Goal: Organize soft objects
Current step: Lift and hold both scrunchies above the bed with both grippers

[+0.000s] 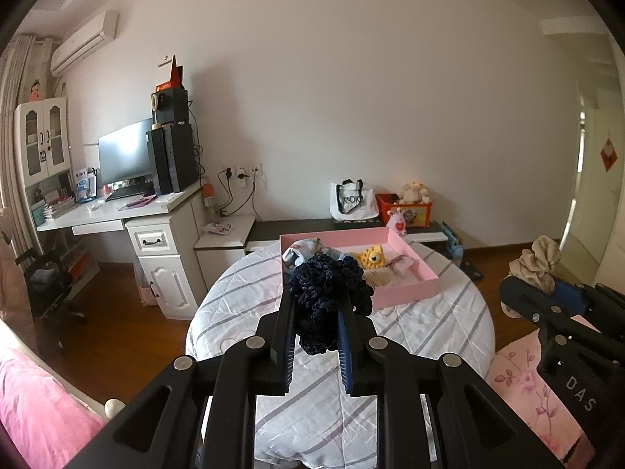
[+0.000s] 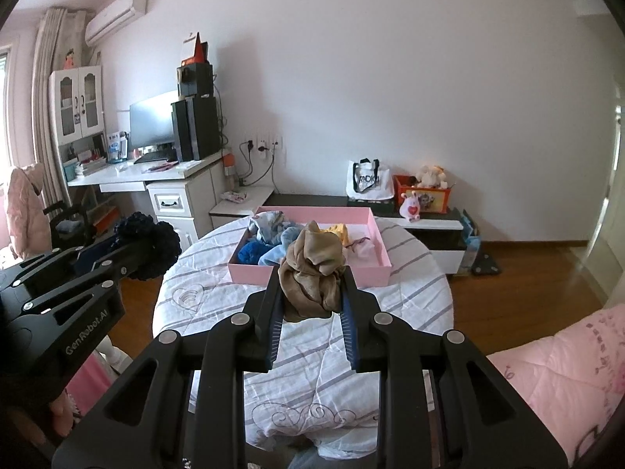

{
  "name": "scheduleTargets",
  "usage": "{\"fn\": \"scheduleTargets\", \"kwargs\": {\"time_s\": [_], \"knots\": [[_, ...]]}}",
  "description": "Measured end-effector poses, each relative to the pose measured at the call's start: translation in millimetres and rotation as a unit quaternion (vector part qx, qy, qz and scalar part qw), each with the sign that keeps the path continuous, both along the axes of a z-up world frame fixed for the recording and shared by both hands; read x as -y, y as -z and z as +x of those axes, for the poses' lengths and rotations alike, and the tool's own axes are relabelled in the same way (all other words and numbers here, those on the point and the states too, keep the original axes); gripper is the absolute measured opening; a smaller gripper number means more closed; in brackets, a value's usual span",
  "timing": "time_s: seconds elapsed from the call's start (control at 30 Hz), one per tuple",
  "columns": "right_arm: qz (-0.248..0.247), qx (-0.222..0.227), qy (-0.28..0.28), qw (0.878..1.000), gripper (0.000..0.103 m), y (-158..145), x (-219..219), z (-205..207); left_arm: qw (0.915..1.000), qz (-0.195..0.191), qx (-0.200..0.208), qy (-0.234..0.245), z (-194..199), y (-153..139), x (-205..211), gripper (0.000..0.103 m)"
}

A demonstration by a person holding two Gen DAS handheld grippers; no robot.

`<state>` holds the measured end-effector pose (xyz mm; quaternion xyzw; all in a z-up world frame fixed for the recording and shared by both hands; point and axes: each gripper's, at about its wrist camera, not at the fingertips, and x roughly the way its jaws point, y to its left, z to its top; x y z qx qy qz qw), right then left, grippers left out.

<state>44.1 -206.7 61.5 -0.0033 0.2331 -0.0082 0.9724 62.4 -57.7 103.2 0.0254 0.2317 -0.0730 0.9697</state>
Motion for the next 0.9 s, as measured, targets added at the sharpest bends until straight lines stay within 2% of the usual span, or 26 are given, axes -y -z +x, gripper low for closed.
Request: {"fn": "scheduleTargets", "kwargs": {"time_s": [0.9], "knots": [[0.001,0.003,0.009,1.000,0.024,-4.0,4.7,-3.8,1.0000,0.003,0.001,0.004,7.5,-0.7,0.4,0.015]]}}
